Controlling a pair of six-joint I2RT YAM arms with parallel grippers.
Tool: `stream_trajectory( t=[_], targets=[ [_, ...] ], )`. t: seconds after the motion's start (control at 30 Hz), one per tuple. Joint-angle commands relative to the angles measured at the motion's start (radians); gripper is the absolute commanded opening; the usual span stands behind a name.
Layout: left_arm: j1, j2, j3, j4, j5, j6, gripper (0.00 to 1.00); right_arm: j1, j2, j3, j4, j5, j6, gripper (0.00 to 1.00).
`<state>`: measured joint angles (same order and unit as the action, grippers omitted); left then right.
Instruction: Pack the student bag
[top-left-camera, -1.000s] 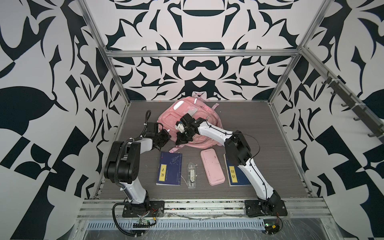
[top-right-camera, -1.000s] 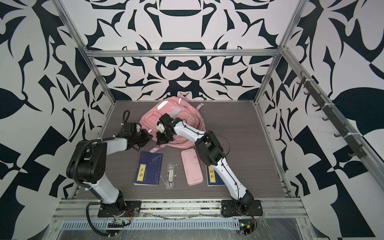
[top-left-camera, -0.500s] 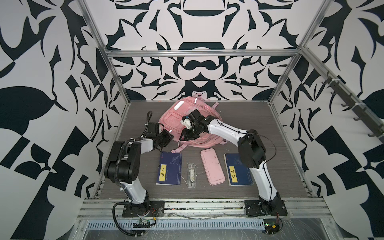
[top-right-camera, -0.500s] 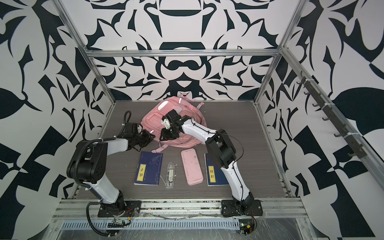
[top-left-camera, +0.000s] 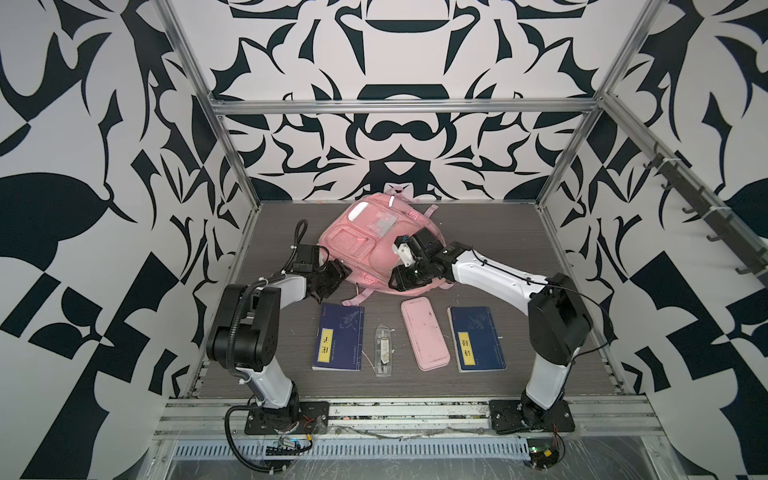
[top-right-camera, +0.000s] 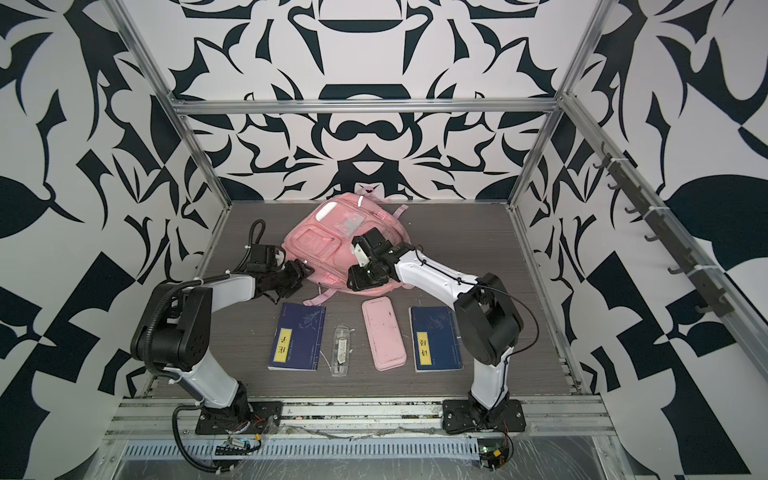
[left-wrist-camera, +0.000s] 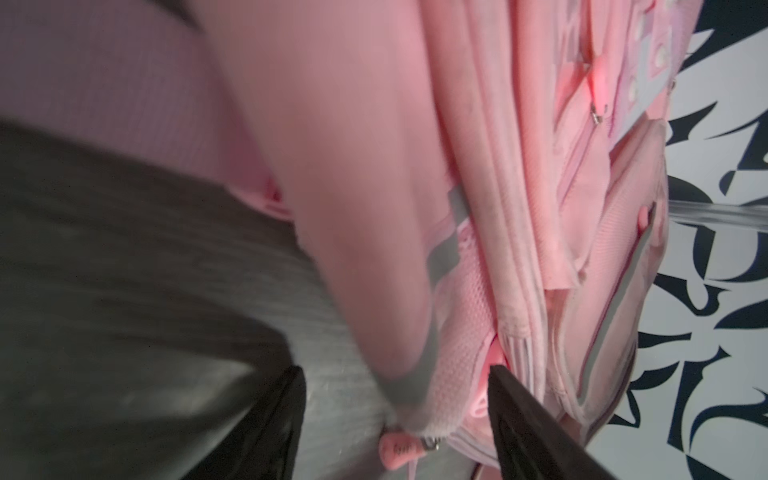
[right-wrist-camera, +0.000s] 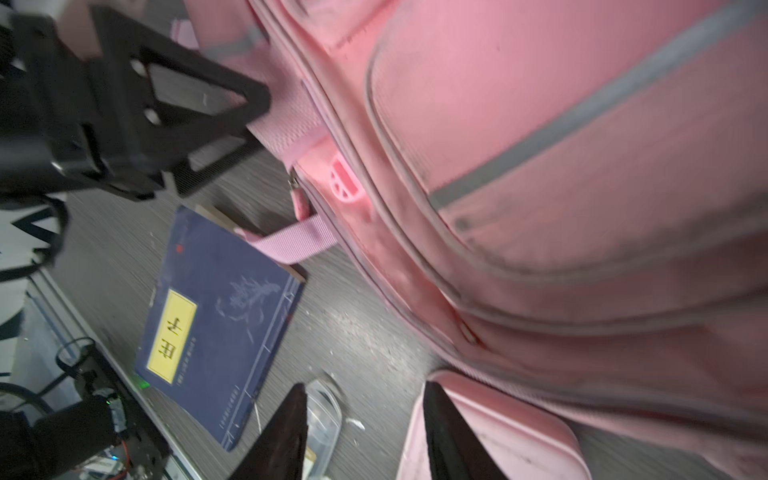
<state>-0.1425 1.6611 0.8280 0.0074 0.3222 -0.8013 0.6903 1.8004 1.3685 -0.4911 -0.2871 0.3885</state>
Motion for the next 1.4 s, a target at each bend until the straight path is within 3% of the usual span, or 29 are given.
stream_trajectory(
  t=[0.0,0.17,0.33,0.6,0.9,1.37],
  targets=[
    [0.001,-0.101,0.03,-0.152,-0.091,0.105,0.8,-0.003,-0.113,-0.074,0.034,0.054,-0.009,0.5],
    [0.002,-0.196,0.028,-0.25,-0.172,0.183,0.84,-0.012,-0.198,-0.17,0.031,0.076,-0.002,0.52],
    [0.002,-0.259,0.027,-0.335,-0.16,0.233,0.84,-0.028,-0.255,-0.22,0.026,0.064,0.005,0.53],
    [0.003,-0.395,-0.062,-0.509,-0.246,0.228,0.84,0.017,-0.253,-0.291,0.177,-0.102,0.13,0.54],
    [0.003,-0.495,-0.226,-0.518,-0.207,0.143,0.84,0.222,-0.058,-0.143,0.253,-0.105,0.21,0.53],
    [0.002,-0.426,-0.31,-0.435,-0.138,0.092,0.83,0.327,0.11,-0.052,0.31,-0.098,0.273,0.51]
  ],
)
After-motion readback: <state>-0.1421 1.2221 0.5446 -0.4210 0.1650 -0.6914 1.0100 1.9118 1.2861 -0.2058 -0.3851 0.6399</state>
